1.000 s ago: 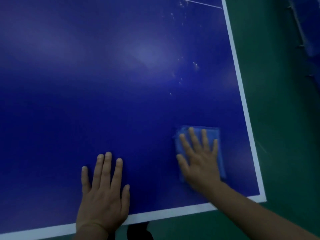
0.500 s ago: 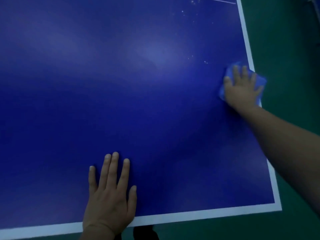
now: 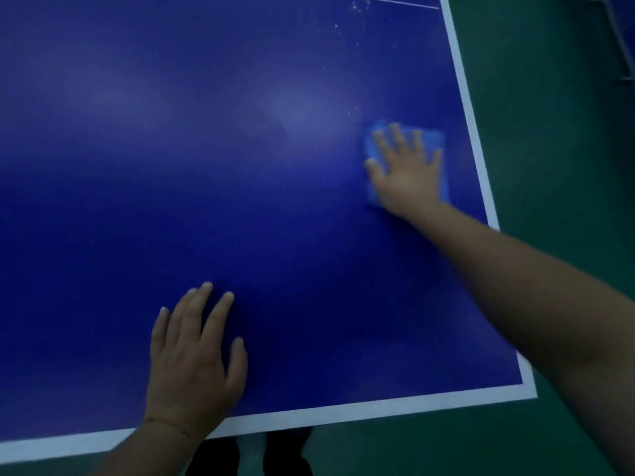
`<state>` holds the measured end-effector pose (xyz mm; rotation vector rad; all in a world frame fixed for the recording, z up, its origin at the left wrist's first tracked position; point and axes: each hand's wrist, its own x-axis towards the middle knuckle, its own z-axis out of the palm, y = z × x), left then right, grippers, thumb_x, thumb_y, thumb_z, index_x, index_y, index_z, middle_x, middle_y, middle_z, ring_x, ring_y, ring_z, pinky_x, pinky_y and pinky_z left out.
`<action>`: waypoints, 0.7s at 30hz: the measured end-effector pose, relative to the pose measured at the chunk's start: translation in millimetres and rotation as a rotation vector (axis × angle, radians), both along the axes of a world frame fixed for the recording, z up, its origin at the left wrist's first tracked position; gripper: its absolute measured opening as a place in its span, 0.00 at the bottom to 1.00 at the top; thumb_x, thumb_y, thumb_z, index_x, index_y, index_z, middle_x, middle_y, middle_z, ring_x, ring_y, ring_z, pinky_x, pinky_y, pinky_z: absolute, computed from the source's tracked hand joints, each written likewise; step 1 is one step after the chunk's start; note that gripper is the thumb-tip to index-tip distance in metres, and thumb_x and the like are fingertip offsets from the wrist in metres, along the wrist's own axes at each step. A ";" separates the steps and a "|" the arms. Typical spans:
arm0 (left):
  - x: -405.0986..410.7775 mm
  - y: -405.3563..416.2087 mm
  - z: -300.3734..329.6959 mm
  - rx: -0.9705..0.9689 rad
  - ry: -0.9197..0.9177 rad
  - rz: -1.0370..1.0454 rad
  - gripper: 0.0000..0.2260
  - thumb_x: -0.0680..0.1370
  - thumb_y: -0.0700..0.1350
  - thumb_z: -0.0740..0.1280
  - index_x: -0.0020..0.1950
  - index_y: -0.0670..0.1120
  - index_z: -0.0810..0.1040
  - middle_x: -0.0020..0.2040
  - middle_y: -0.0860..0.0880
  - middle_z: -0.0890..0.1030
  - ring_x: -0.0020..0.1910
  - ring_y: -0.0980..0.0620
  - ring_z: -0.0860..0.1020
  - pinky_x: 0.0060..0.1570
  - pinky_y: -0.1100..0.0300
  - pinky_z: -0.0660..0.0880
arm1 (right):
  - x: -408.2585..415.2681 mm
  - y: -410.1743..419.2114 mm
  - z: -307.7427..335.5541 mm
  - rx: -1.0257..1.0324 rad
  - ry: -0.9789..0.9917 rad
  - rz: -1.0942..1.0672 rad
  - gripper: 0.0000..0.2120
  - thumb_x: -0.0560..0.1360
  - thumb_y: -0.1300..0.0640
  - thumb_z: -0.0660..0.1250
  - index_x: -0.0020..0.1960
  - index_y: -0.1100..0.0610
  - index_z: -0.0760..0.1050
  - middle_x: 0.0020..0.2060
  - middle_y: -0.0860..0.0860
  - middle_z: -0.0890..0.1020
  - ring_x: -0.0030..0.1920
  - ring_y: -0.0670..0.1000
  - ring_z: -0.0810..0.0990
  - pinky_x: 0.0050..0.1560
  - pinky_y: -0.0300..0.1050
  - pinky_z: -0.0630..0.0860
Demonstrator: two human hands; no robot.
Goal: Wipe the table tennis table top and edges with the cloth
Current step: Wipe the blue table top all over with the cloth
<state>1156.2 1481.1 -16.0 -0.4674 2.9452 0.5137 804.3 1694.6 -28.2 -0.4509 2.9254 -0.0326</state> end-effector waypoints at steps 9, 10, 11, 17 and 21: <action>-177.7 -71.7 -2.3 -0.089 0.053 0.146 0.30 0.83 0.53 0.55 0.82 0.44 0.52 0.83 0.45 0.48 0.82 0.49 0.42 0.79 0.46 0.38 | -0.6 1.9 -0.9 -0.064 -0.043 -0.221 0.30 0.83 0.37 0.44 0.82 0.43 0.44 0.82 0.45 0.43 0.81 0.58 0.40 0.74 0.73 0.38; -193.4 -77.5 -3.8 -0.101 0.050 0.156 0.30 0.83 0.53 0.54 0.83 0.44 0.51 0.83 0.45 0.47 0.82 0.49 0.42 0.79 0.46 0.37 | 11.0 -1.4 -3.4 -0.050 -0.032 -0.103 0.30 0.83 0.37 0.44 0.82 0.42 0.44 0.82 0.44 0.43 0.81 0.57 0.40 0.74 0.72 0.38; -205.9 -83.3 -5.7 -0.104 0.042 0.179 0.30 0.84 0.54 0.52 0.83 0.45 0.50 0.83 0.46 0.46 0.82 0.50 0.41 0.79 0.46 0.37 | 16.8 1.0 -4.2 -0.029 -0.027 -0.012 0.30 0.82 0.36 0.43 0.82 0.41 0.44 0.82 0.43 0.43 0.81 0.56 0.40 0.75 0.70 0.38; -224.5 -93.6 -14.6 -0.073 -0.018 0.222 0.30 0.83 0.59 0.46 0.83 0.48 0.49 0.83 0.47 0.45 0.81 0.50 0.39 0.78 0.43 0.35 | -0.8 75.2 0.3 -0.001 -0.030 -0.293 0.35 0.76 0.32 0.38 0.82 0.40 0.45 0.82 0.43 0.45 0.81 0.55 0.43 0.77 0.69 0.42; -225.4 -94.3 -13.7 -0.040 0.001 0.213 0.34 0.81 0.64 0.39 0.83 0.49 0.50 0.83 0.47 0.45 0.81 0.51 0.38 0.78 0.44 0.33 | 44.3 9.9 -3.4 -0.021 -0.020 -0.132 0.35 0.76 0.33 0.44 0.82 0.43 0.53 0.82 0.45 0.51 0.81 0.58 0.48 0.75 0.74 0.46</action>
